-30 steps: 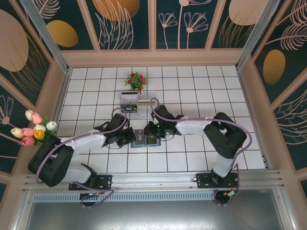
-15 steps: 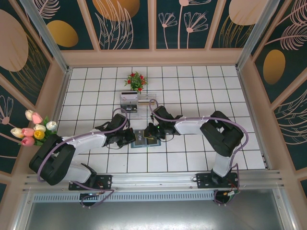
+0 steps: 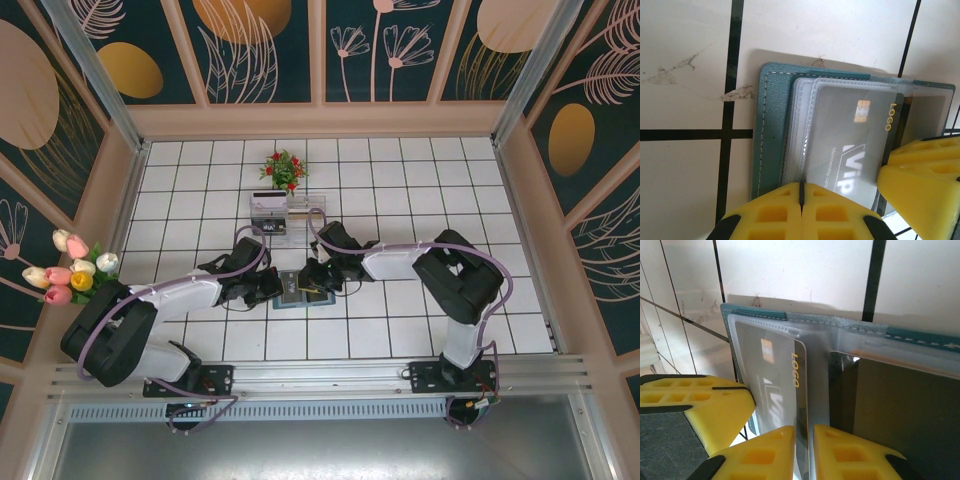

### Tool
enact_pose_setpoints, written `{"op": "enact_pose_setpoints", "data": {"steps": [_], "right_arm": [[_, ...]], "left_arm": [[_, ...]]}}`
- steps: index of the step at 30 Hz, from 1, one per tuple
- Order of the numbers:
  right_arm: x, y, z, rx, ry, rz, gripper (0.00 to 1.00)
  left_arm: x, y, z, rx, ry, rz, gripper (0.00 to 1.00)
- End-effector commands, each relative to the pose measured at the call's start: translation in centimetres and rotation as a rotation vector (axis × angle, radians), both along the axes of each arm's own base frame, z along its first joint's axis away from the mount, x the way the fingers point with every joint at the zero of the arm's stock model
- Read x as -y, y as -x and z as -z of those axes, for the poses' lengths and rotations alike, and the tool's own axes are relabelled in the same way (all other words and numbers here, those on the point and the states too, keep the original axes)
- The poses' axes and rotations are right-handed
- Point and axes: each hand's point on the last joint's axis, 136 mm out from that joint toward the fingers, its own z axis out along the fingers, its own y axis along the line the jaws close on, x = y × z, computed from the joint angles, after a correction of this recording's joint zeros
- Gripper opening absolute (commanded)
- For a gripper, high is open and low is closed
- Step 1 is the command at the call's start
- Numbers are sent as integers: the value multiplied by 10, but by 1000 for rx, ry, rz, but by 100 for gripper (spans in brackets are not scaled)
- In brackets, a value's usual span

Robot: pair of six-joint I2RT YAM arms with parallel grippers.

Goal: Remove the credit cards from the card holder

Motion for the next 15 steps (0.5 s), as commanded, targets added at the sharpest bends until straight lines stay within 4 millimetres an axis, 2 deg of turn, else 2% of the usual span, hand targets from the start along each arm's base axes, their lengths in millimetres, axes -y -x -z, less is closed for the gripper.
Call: {"op": "enact_pose_setpoints", "data": {"steps": [1, 15], "right_arm": [[-3, 7, 8, -11, 4, -34, 19], [8, 5, 10, 5, 48, -28, 9]], "left_arm": [[-13, 17, 20, -55, -68, 18, 0], [-22, 20, 24, -60, -115, 14, 0]]}}
